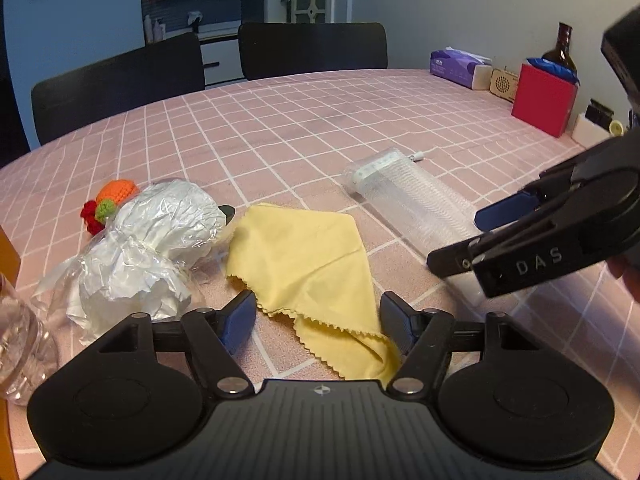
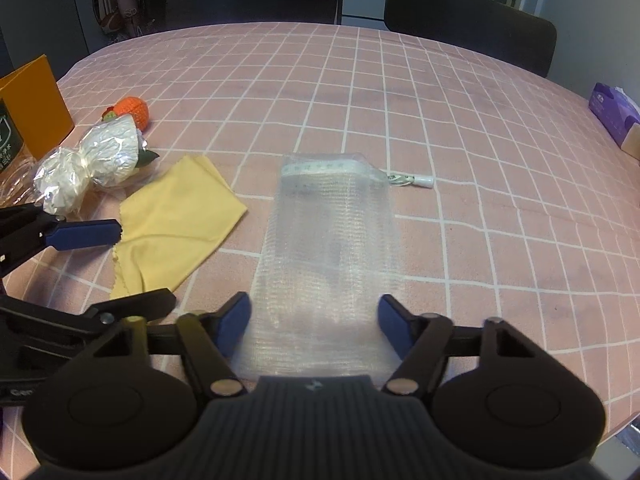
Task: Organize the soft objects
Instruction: 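Grasp the yellow cloth with the left gripper while the right grasps the clear mesh bag, then carry yellow cloth and mesh bag into the orange box and open both grippers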
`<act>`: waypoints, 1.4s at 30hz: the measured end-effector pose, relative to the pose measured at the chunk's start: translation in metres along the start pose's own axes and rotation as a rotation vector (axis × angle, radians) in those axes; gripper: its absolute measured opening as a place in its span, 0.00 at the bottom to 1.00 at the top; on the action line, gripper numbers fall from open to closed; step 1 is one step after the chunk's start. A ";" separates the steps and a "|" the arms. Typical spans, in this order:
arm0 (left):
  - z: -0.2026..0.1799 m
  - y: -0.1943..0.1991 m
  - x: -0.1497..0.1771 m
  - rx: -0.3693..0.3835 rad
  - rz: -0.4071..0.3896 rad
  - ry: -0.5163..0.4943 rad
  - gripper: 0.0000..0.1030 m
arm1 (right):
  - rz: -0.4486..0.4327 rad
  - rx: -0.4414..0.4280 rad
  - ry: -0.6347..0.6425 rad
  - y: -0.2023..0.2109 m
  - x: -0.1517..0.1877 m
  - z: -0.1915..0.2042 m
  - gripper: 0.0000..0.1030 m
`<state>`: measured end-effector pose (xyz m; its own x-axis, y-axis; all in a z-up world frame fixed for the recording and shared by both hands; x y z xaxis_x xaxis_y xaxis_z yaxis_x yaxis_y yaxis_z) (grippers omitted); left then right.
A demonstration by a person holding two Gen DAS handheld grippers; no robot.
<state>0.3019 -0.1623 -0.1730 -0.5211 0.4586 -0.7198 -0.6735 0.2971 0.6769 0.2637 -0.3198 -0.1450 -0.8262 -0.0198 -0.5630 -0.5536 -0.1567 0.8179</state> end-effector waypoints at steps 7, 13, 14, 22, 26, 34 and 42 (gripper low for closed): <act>0.006 -0.002 -0.005 -0.016 -0.007 0.016 0.30 | -0.011 -0.006 0.102 0.007 0.004 0.015 0.08; 0.007 0.002 -0.003 -0.014 -0.007 0.052 0.04 | 0.014 0.000 0.116 0.011 0.007 0.014 0.00; 0.007 0.005 -0.001 -0.008 -0.013 0.062 0.04 | 0.022 -0.005 0.102 0.013 0.006 0.013 0.00; -0.002 0.041 0.012 0.033 -0.033 0.079 0.04 | 0.086 -0.084 0.084 0.028 0.010 0.019 0.00; -0.003 0.060 0.020 0.046 -0.016 0.087 0.04 | 0.108 -0.124 0.104 0.037 0.018 0.032 0.00; 0.002 0.109 0.035 0.033 -0.053 0.131 0.04 | 0.136 -0.213 0.168 0.053 0.030 0.064 0.00; 0.016 0.170 0.032 -0.056 -0.197 0.217 0.04 | 0.041 -0.287 0.212 0.097 0.026 0.088 0.00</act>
Point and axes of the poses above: each gripper's, at about its wrist camera, not at the fingertips, and y roughly against the way its jaws point, z to its left, x to its underside, the point moved 7 cm from there along -y, roughly the way its jaws point, and after that the axes turned 11 degrees about -y, right-handed, at the moved point
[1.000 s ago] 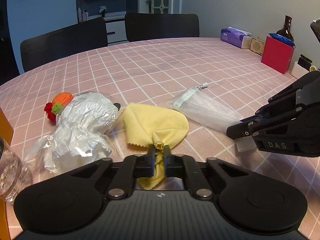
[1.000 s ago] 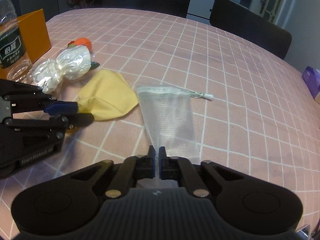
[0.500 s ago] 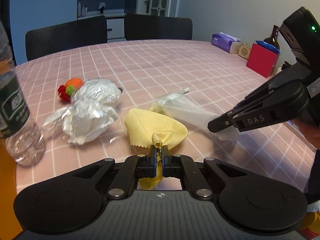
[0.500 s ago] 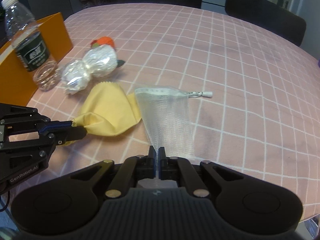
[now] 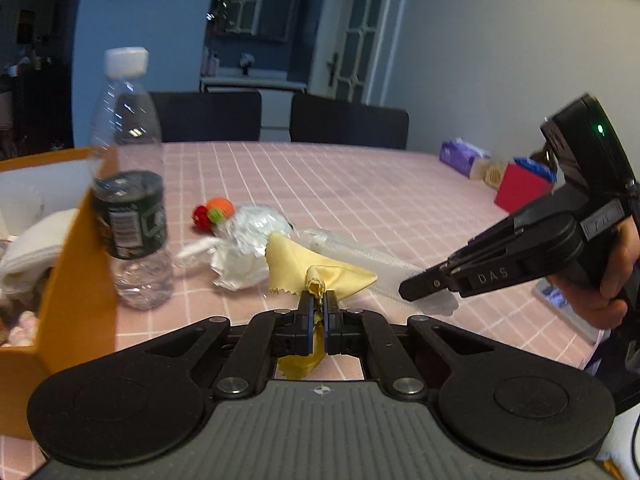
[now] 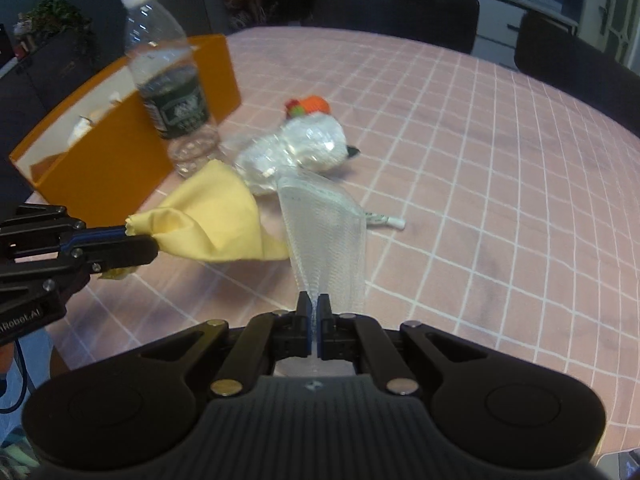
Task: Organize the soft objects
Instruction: 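Carry yellow cloth and mesh bag into the orange box and open both grippers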
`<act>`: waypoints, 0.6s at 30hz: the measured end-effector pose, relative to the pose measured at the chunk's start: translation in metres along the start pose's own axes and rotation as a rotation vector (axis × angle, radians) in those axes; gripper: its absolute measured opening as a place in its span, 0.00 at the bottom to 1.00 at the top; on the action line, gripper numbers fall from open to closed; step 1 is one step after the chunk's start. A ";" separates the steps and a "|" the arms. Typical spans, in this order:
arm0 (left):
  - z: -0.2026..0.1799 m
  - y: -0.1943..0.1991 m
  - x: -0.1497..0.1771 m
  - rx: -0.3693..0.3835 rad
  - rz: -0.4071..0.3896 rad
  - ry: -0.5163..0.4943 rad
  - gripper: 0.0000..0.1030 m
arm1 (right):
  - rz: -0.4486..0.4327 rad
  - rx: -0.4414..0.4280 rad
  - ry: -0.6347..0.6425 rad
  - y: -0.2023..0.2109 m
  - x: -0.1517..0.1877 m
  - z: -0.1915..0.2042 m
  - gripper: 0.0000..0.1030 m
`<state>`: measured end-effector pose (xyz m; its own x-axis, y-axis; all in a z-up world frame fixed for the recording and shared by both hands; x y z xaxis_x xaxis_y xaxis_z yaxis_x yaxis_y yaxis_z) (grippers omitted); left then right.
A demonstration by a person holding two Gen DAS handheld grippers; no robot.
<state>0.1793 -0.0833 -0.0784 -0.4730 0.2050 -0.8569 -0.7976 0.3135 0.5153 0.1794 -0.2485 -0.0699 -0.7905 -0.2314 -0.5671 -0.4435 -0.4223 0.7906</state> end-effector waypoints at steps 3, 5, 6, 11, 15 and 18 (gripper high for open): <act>0.005 0.022 -0.007 -0.019 -0.055 0.014 0.04 | -0.054 -0.023 0.028 0.018 -0.003 0.013 0.00; 0.008 0.037 -0.011 -0.027 -0.092 0.021 0.04 | -0.084 -0.041 0.041 0.028 -0.005 0.021 0.00; 0.009 0.045 -0.012 -0.033 -0.112 0.022 0.04 | -0.096 -0.052 0.042 0.032 -0.005 0.025 0.00; 0.021 0.079 -0.019 -0.069 -0.183 0.028 0.04 | -0.165 -0.107 0.047 0.053 -0.008 0.045 0.00; 0.036 0.107 -0.023 -0.128 -0.214 0.014 0.04 | -0.211 -0.151 0.049 0.068 -0.017 0.067 0.00; 0.055 0.129 -0.026 -0.181 -0.227 0.009 0.04 | -0.230 -0.183 0.076 0.072 -0.028 0.091 0.00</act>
Point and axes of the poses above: each gripper's, at about its wrist camera, not at the fingertips, and y roughly against the way its jaws point, z to its left, x to its underside, the point moved 7 cm from there along -y, roughly the way its jaws point, and after that the axes turned 11 degrees about -y, right-handed, at the moved point
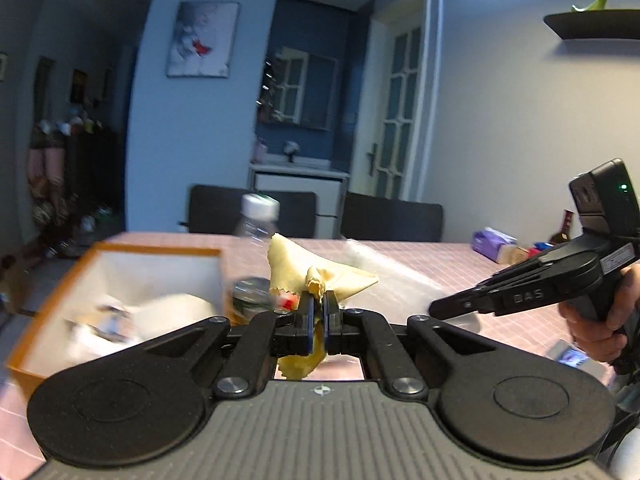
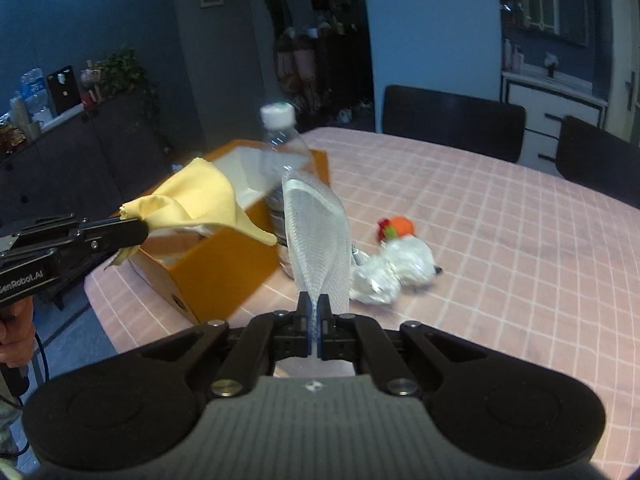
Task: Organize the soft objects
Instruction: 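Carry yellow cloth and mesh bag into the orange box and open both grippers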
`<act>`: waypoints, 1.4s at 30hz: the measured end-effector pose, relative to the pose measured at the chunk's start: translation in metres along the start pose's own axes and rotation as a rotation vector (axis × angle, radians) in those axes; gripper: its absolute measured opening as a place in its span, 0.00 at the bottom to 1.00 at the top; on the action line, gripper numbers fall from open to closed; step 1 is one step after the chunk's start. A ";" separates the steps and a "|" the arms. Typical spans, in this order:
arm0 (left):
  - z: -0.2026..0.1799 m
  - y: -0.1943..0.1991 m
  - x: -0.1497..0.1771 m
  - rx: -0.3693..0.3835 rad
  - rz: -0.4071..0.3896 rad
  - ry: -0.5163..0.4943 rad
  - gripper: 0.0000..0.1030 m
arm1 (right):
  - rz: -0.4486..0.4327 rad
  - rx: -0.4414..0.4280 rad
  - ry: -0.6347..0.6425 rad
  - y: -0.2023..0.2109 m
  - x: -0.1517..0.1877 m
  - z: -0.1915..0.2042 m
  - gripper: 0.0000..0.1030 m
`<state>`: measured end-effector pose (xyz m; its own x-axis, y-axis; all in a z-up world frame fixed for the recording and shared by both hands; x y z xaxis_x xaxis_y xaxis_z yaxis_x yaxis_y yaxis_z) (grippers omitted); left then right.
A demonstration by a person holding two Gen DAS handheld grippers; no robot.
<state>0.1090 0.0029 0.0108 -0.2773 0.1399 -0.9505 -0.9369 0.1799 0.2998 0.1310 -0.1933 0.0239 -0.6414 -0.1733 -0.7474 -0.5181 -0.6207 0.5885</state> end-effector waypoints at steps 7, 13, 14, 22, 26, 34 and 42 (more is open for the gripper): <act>0.054 0.023 -0.012 -0.087 0.016 0.010 0.04 | -0.009 -0.091 0.072 -0.020 -0.027 0.061 0.00; 0.081 0.014 -0.018 -0.133 0.081 -0.026 0.04 | 0.027 -0.179 0.071 -0.062 -0.044 0.107 0.00; 0.086 0.009 -0.018 -0.128 0.103 -0.029 0.04 | 0.035 -0.185 0.068 -0.071 -0.045 0.113 0.00; 0.121 -0.025 0.013 -0.085 0.305 -0.021 0.04 | 0.141 -0.156 0.028 -0.145 -0.043 0.139 0.00; 0.130 -0.038 0.031 -0.071 0.408 -0.064 0.04 | 0.189 -0.111 0.065 -0.173 -0.038 0.146 0.00; 0.133 -0.056 0.052 -0.042 0.554 -0.150 0.04 | 0.292 -0.038 0.152 -0.222 -0.025 0.149 0.00; 0.134 -0.067 0.065 -0.031 0.627 -0.166 0.05 | 0.326 -0.019 0.192 -0.237 -0.016 0.147 0.01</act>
Point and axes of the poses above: each gripper's, at about its wrist camera, not at the fingertips, and y roughly against the way its jaws point, z to its left, x to its underside, the point moved 7 cm from there along -y, roughly the way its jaws point, and after that the axes turned 11 degrees about -y, right-handed, at the moved point
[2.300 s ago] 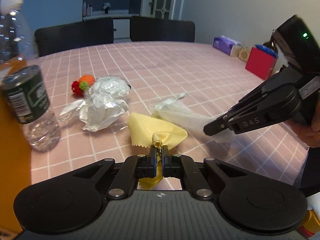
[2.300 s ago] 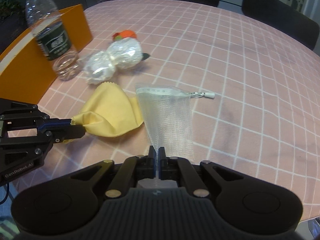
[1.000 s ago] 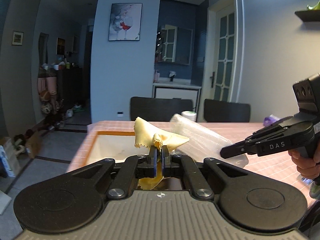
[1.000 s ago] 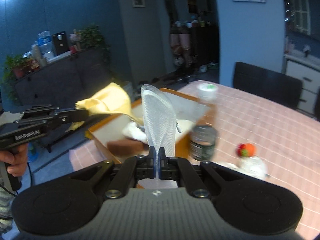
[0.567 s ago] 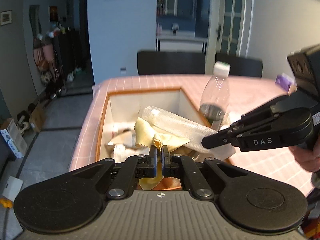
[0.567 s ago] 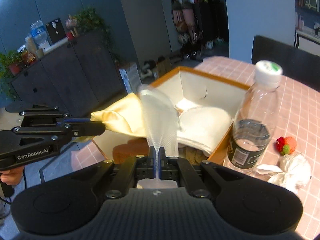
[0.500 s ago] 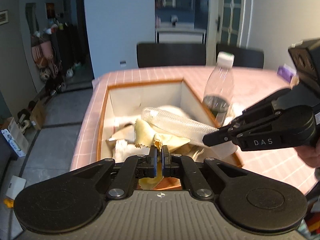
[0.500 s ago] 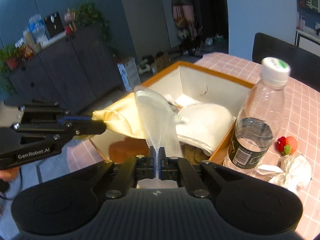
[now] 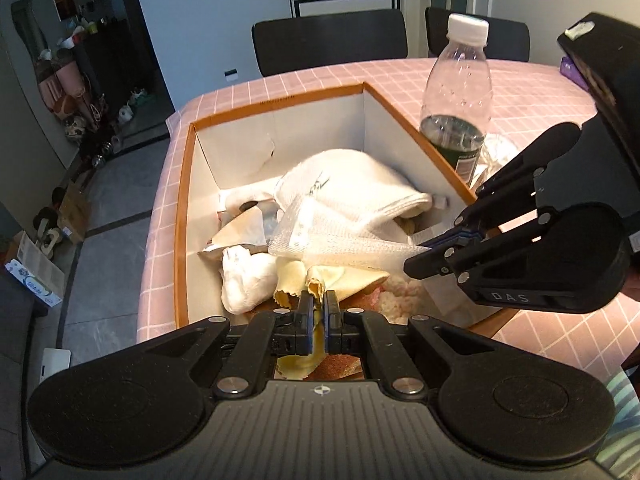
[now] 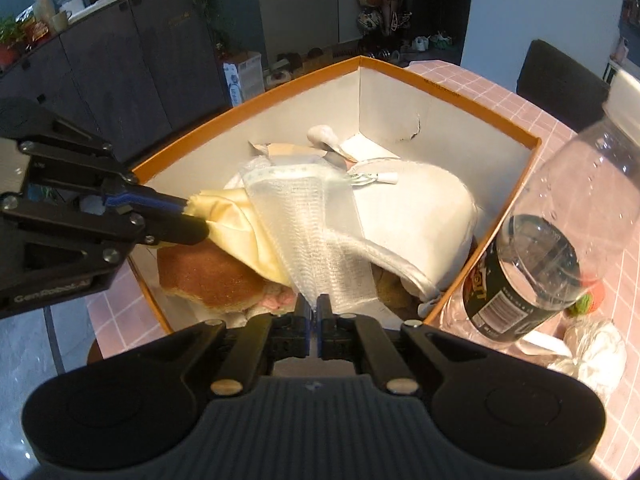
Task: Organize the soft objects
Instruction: 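Carry yellow cloth and mesh bag into the orange box and open both grippers, then move both tools back toward the plastic bundle and crocheted fruit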
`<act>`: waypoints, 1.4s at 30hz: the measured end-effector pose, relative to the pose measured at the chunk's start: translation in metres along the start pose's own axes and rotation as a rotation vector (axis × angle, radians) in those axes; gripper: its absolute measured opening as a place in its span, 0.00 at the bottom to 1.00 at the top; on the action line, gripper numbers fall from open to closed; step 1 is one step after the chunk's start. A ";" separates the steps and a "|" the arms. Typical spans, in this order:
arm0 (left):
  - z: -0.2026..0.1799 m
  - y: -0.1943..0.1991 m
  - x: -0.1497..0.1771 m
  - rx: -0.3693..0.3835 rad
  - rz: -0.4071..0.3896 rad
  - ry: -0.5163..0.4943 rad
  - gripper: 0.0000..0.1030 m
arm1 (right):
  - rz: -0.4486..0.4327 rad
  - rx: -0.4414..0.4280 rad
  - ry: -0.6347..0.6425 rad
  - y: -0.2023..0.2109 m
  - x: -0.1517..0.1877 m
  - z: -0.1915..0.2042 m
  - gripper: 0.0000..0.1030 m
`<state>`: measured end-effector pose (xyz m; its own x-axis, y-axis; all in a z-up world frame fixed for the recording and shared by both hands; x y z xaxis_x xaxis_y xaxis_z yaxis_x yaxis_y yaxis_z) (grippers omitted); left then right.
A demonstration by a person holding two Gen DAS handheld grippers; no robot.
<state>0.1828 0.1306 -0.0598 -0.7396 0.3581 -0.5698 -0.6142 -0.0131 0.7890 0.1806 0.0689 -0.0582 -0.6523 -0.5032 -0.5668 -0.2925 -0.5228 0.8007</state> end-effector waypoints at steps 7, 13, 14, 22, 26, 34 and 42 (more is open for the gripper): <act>0.000 -0.005 0.001 -0.004 0.035 0.020 0.09 | -0.005 0.023 0.064 -0.003 0.004 0.004 0.05; 0.005 0.005 0.000 -0.027 0.028 0.047 0.27 | -0.051 0.019 0.063 0.018 -0.001 0.001 0.31; 0.005 0.008 -0.001 -0.032 0.023 0.048 0.29 | -0.057 0.016 0.063 0.021 -0.002 0.001 0.33; 0.004 0.045 -0.013 -0.062 -0.102 0.038 0.67 | -0.139 -0.014 0.070 0.061 0.002 0.002 0.57; 0.003 0.063 -0.019 -0.088 -0.188 0.063 0.70 | -0.190 -0.008 0.058 0.083 0.008 -0.003 0.68; -0.024 0.092 -0.037 -0.126 -0.368 0.045 0.71 | -0.244 0.030 0.020 0.117 0.029 -0.024 0.75; -0.093 0.096 -0.053 -0.041 -0.453 -0.074 0.71 | -0.263 0.069 -0.005 0.148 0.069 -0.049 0.77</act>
<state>0.1374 0.0238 0.0246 -0.3733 0.4017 -0.8363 -0.8827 0.1237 0.4534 0.1261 -0.0770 0.0120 -0.5509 -0.3531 -0.7562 -0.4990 -0.5869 0.6376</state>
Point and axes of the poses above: each gripper's, at about its wrist camera, not at the fingertips, and y roughly against the way its jaws point, z to its left, x to its underside, the point moved 7 cm from there along -y, roughly the way its jaws point, and after that the axes turned 11 degrees about -y, right-handed, at the moved point
